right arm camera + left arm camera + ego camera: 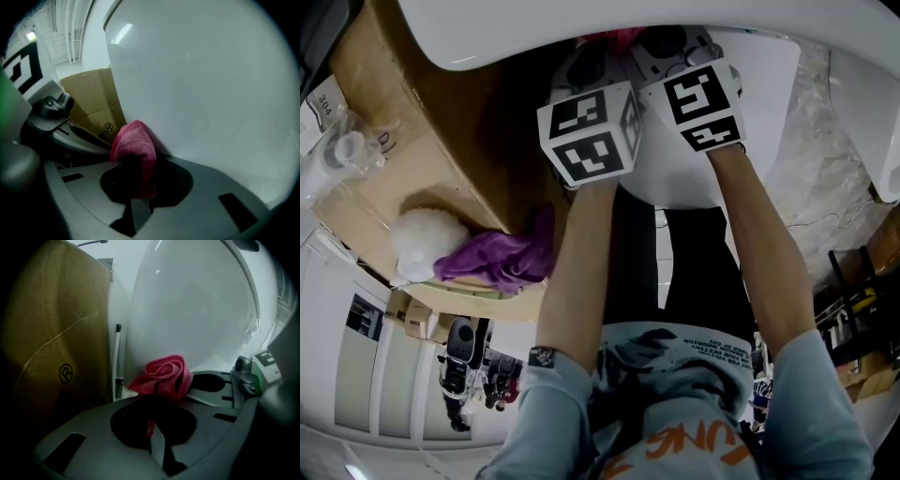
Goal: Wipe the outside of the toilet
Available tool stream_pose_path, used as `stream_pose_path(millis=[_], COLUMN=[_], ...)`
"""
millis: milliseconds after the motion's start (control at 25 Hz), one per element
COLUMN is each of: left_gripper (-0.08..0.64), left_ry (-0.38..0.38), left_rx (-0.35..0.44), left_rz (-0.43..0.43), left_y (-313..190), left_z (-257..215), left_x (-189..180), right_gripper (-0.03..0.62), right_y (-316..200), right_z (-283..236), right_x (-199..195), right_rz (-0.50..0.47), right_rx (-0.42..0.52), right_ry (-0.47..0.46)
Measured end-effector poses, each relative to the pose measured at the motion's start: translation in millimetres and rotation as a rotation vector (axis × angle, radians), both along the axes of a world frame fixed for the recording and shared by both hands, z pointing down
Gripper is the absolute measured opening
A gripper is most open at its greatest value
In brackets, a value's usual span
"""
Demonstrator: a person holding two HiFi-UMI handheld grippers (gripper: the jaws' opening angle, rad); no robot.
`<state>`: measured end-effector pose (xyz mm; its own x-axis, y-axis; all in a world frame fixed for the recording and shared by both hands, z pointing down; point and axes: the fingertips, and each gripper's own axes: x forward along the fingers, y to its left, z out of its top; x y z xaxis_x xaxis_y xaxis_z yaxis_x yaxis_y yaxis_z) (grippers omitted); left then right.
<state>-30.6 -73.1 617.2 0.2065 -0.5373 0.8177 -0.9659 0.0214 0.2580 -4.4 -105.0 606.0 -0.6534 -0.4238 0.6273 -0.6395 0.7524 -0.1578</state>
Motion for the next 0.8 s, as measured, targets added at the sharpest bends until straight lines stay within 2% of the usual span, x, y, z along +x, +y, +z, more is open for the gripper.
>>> stream_pose_path(millis=[120, 800], left_gripper=[0.025, 0.025], left_ry=[0.012, -0.002], left_rx=[-0.010, -0.025], left_rz=[-0.010, 0.063], left_y=[-1, -14], left_z=[0, 3], left_x=[8, 62], right_gripper=[0.065, 0.064], right_y=[-1, -10], right_z=[1, 1], right_x=[9, 62], right_rz=[0.010, 0.051], right_rx=[-0.017, -0.052], right_ry=[-0.004, -0.005])
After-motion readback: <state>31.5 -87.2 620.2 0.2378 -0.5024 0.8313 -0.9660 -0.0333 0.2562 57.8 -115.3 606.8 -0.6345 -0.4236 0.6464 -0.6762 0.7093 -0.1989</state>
